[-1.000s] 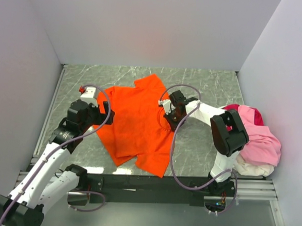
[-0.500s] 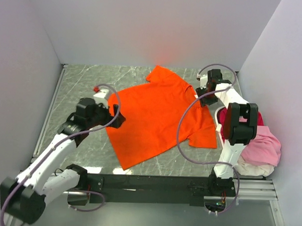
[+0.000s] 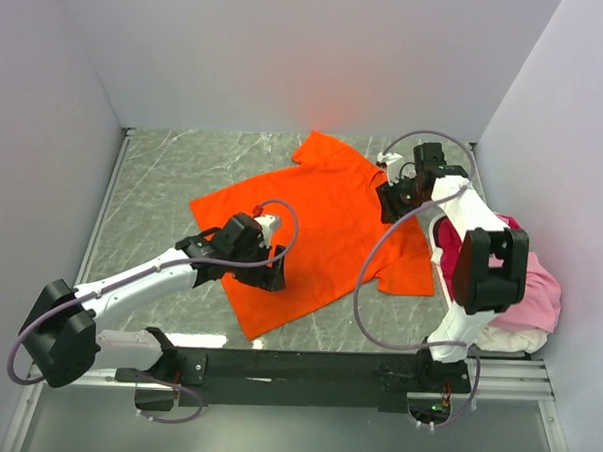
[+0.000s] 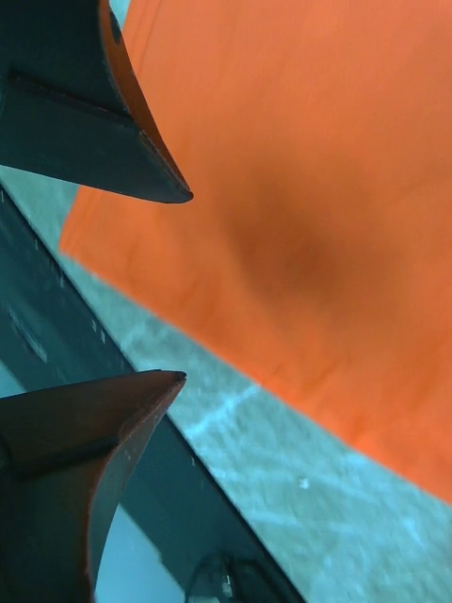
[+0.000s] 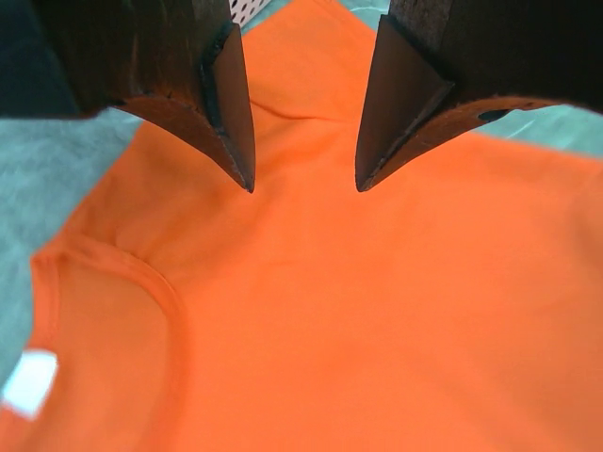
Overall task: Fold and stack the t-shirts
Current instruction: Flatten the tshirt out
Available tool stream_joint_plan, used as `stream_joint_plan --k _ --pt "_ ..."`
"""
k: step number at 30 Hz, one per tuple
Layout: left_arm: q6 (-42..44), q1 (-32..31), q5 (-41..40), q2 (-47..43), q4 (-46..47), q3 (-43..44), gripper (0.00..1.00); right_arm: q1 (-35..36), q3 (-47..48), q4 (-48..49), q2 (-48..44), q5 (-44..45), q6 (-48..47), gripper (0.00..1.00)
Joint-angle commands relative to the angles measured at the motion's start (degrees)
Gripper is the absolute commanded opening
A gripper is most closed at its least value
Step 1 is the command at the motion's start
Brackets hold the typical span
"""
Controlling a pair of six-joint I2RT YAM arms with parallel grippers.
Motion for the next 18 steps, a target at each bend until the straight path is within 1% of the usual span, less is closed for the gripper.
stream_joint_plan --k 1,3,4,5,7,8,9,11,12,13,15,17,18 --pt "-9.77 -3.54 -3.13 -1.84 2.67 -1.06 0.77 -0.19 -1.15 -1.37 -6.26 -11.10 -6.71 0.54" --pt "-13.98 -4.60 -5.68 -0.61 3.73 -2.11 0.77 -0.10 -1.59 -2.16 -7.57 -13.48 -7.86 0.54" --pt "-15.30 -4.61 -7.17 1.40 3.74 -2.29 0.77 -0.10 -1.77 -2.17 -8.01 -14.18 -8.30 0.54" --pt "-17.84 -4.61 -9.88 2.46 3.48 -2.29 0.77 -0.10 -1.85 -2.25 -8.28 -15.06 -8.30 0.54" --pt "-19.96 -3.21 -14.03 5.01 4.78 -2.73 0.78 -0.10 -2.38 -2.17 -9.16 -15.68 -7.95 0.53" --pt "-20.67 -1.98 -13.69 5.54 5.49 -2.73 0.78 -0.19 -2.47 -2.25 -9.42 -15.68 -7.86 0.54" --pt "-21.03 1.16 -12.91 5.72 6.80 -3.34 0.78 -0.10 -2.65 -2.34 -9.77 -15.77 -7.78 0.53" --pt "-21.90 4.52 -11.59 5.38 10.31 -4.66 0.78 -0.19 -3.08 -1.91 -10.30 -15.77 -7.51 0.53" --pt "-22.26 7.67 -10.54 5.03 11.11 -5.10 0.78 -0.10 -3.70 -1.82 -10.91 -15.94 -7.42 0.53" --pt "-22.61 9.09 -10.53 4.85 11.64 -5.37 0.77 -0.10 -3.88 -1.64 -11.09 -16.21 -7.34 0.53" --pt "-23.49 12.34 -10.53 5.46 10.95 -5.02 0.77 -0.10 -4.23 -1.55 -11.62 -16.65 -7.34 0.53" --pt "-25.24 14.11 -10.96 7.65 9.46 -4.41 0.77 -0.01 -4.23 -1.29 -11.80 -16.65 -6.90 0.53" --pt "-25.77 15.94 -11.31 8.62 8.15 -4.23 0.76 -0.10 -4.23 -1.29 -11.88 -16.82 -6.81 0.53"
